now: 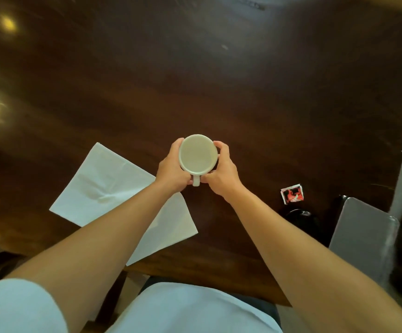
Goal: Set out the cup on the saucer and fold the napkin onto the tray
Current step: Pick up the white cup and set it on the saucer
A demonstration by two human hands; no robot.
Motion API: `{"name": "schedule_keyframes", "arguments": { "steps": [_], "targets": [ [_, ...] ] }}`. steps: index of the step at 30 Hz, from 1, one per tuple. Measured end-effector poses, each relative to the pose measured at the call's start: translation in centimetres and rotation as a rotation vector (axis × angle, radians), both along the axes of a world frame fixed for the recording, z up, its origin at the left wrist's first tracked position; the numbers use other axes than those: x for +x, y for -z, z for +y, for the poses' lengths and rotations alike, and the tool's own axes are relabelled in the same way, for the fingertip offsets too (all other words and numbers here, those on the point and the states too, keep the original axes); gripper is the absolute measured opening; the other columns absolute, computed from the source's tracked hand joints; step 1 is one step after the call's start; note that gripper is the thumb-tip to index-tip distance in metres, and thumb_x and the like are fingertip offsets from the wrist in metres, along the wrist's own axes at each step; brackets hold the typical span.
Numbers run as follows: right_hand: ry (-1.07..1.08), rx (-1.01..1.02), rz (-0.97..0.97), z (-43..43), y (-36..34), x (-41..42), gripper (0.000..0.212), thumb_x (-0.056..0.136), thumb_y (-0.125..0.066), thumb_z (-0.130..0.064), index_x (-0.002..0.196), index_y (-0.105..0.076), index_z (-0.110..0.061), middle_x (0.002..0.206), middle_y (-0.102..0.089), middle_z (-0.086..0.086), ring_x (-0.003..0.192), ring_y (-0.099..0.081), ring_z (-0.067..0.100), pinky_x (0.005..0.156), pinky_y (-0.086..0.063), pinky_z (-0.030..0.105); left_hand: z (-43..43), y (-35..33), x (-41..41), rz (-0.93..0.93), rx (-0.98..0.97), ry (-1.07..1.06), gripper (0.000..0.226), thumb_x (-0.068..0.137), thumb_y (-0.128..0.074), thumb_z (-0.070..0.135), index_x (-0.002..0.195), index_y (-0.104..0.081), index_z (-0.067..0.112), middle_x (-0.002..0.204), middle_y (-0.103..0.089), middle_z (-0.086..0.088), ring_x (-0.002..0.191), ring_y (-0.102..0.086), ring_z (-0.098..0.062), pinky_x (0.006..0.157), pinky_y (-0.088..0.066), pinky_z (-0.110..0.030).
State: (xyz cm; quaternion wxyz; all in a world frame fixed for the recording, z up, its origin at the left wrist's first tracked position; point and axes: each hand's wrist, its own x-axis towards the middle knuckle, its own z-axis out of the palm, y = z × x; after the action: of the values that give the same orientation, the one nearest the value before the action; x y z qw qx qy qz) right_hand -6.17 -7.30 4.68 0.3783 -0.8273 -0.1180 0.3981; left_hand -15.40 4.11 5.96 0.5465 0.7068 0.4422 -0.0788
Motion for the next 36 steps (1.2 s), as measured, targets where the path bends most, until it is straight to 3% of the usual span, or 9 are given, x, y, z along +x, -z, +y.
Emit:
{"name": "schedule_keyframes", "arguments": {
  "steps": [3, 8, 13, 16, 19, 22, 24, 29, 36],
  "targets": [
    [0.051, -0.003, -0.016, -2.1, -1.7, -1.0, 0.1, 0.064, -0.09, -0.02, 0.139, -0.026, -0.037, 0.115, -0.05, -0.011, 0.108, -0.052, 0.011, 0.079, -0.041, 0.024, -1.8, -2.1, -0.3, -0.032, 0.0, 0.06, 0.088, 0.068, -0.089, 0.024, 0.136, -0.037, 0.046, 0.117, -0.055, 0.012, 0.109, -0.058, -0.018, 0.085, -0.06, -0.046],
    [0.171, 0.026, -0.018, -6.6, -4.8, -2.1, 0.097, 0.068, -0.088, -0.02, 0.142, -0.026, -0.032, 0.119, -0.051, -0.008, 0.109, -0.051, 0.011, 0.075, -0.042, 0.022, -5.4, -5.5, 0.0, -0.084, 0.017, 0.195, 0.08, 0.058, -0.087, 0.034, 0.123, -0.042, 0.049, 0.107, -0.059, 0.016, 0.104, -0.061, -0.017, 0.081, -0.061, -0.045],
    [0.315, 0.026, -0.032, -12.3, -6.8, -2.8, 0.097, 0.07, -0.088, -0.019, 0.143, -0.026, -0.032, 0.128, -0.052, -0.001, 0.113, -0.053, 0.014, 0.072, -0.045, 0.019, -10.3, -7.1, 1.1, -0.121, -0.014, 0.342, 0.08, 0.066, -0.089, 0.021, 0.125, -0.042, 0.048, 0.109, -0.059, 0.015, 0.102, -0.062, -0.015, 0.075, -0.062, -0.037],
    [0.431, 0.034, -0.049, -16.0, -7.7, -3.5, 0.092, 0.073, -0.087, -0.019, 0.142, -0.028, -0.032, 0.127, -0.053, -0.003, 0.113, -0.055, 0.015, 0.075, -0.049, 0.022, -13.7, -7.6, 2.0, -0.129, -0.017, 0.452, 0.079, 0.068, -0.089, 0.021, 0.128, -0.043, 0.044, 0.114, -0.06, 0.01, 0.103, -0.062, -0.016, 0.077, -0.062, -0.041],
    [0.5, 0.019, -0.065, -19.8, -8.2, -4.6, 0.091, 0.074, -0.086, -0.019, 0.143, -0.028, -0.033, 0.125, -0.055, -0.002, 0.107, -0.054, 0.012, 0.073, -0.047, 0.02, -17.1, -7.6, 2.3, -0.115, -0.063, 0.52, 0.077, 0.076, -0.084, 0.013, 0.132, -0.04, 0.042, 0.12, -0.057, 0.003, 0.102, -0.061, -0.019, 0.062, -0.063, -0.031],
    [0.556, -0.002, -0.053, -22.8, -8.4, -5.9, 0.093, 0.072, -0.087, -0.019, 0.144, -0.029, -0.031, 0.126, -0.054, 0.0, 0.11, -0.054, 0.016, 0.078, -0.049, 0.027, -19.7, -7.2, 1.9, -0.112, -0.098, 0.608, 0.08, 0.078, -0.081, 0.007, 0.138, -0.039, 0.037, 0.12, -0.058, 0.003, 0.106, -0.063, -0.021, 0.076, -0.063, -0.045],
    [0.582, -0.011, -0.045, -24.5, -8.4, -6.9, 0.092, 0.072, -0.086, -0.02, 0.144, -0.029, -0.029, 0.126, -0.053, 0.0, 0.112, -0.054, 0.017, 0.081, -0.048, 0.029, -21.2, -6.9, 1.5, -0.082, -0.108, 0.642, 0.082, 0.079, -0.08, 0.007, 0.141, -0.035, 0.039, 0.117, -0.057, 0.007, 0.105, -0.064, -0.02, 0.079, -0.063, -0.046],
    [0.623, -0.026, -0.002, -26.6, -7.4, -9.1, 0.09, 0.074, -0.085, -0.022, 0.145, -0.029, -0.028, 0.124, -0.054, -0.003, 0.104, -0.052, 0.012, 0.066, -0.039, 0.014, -23.3, -6.2, 0.3, 0.005, -0.1, 0.705, 0.09, 0.079, -0.081, 0.008, 0.146, -0.029, 0.04, 0.121, -0.052, 0.008, 0.108, -0.061, -0.021, 0.081, -0.063, -0.041],
    [0.627, -0.033, 0.049, -26.8, -6.4, -10.5, 0.087, 0.077, -0.083, -0.019, 0.143, -0.029, -0.031, 0.12, -0.052, -0.006, 0.102, -0.052, 0.01, 0.06, -0.038, 0.008, -23.6, -5.6, -0.8, 0.068, -0.095, 0.717, 0.089, 0.084, -0.076, 0.004, 0.15, -0.026, 0.035, 0.123, -0.045, 0.007, 0.111, -0.057, -0.023, 0.076, -0.063, -0.037]
  ]
}}
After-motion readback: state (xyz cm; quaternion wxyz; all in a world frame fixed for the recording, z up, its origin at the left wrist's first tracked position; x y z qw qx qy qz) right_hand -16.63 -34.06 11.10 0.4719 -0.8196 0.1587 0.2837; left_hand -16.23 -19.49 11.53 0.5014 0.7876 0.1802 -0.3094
